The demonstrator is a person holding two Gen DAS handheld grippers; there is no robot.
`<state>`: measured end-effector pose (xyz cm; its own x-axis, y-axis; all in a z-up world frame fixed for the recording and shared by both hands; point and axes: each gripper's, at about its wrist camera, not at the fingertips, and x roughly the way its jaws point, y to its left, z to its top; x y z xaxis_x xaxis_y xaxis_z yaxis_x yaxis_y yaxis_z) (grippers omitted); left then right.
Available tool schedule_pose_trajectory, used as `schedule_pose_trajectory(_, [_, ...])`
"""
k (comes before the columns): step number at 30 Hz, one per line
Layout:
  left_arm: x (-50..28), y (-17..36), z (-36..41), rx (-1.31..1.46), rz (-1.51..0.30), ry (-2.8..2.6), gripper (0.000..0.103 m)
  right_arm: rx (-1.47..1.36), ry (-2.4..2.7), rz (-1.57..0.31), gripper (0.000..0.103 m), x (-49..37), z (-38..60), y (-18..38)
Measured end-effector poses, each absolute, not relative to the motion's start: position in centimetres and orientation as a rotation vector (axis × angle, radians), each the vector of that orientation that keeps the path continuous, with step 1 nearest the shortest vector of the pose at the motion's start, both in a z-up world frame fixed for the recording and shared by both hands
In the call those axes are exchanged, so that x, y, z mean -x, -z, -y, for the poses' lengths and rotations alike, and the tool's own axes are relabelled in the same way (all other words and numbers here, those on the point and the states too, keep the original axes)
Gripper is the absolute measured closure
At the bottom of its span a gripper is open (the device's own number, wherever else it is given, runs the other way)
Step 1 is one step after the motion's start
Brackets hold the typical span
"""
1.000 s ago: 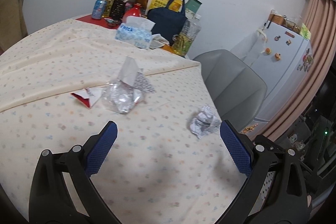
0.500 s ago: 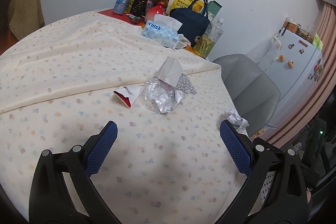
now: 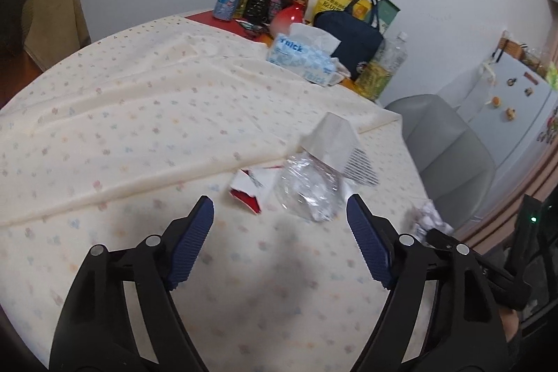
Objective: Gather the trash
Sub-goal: 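Grasp the crumpled printed paper with the right gripper while the left gripper grasps the red-white paper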
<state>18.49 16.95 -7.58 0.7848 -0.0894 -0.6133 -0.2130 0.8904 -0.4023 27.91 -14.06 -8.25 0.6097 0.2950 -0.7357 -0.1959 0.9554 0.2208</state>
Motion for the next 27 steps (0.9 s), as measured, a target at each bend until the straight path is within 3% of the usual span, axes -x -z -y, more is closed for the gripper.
schedule_pose_trajectory(13, [-22.4,10.8,-18.6,0.557,-0.731,-0.19,0.052,-0.097,-0.283,-0.878,0.017,-29.5,14.0,9.0])
schedule_pose_trajectory(15, [-22.7,11.0,-18.5,0.554,-0.745,-0.196,0.076,-0.093,-0.278,-0.885,0.017,-29.7,14.0,9.2])
schedule_pose_trajectory(17, [-22.7,11.2,-18.5,0.561,-0.76,-0.199,0.081,-0.091,-0.274,-0.882,0.017,-29.8,14.0,9.4])
schedule_pose_trajectory(18, [-22.6,11.2,-18.6,0.565,-0.758,-0.198,0.083,-0.09,-0.273,-0.88,0.019,-29.9,13.9,9.4])
schedule_pose_trajectory(21, [-22.0,10.9,-18.7,0.568,-0.749,-0.214,0.083,-0.078,-0.283,-0.903,0.048,-30.0,13.6,9.6])
schedule_pose_trajectory(27, [-19.4,9.5,-19.3,0.585,-0.692,-0.241,0.084,-0.066,-0.319,-0.857,0.055,-28.3,13.4,7.9])
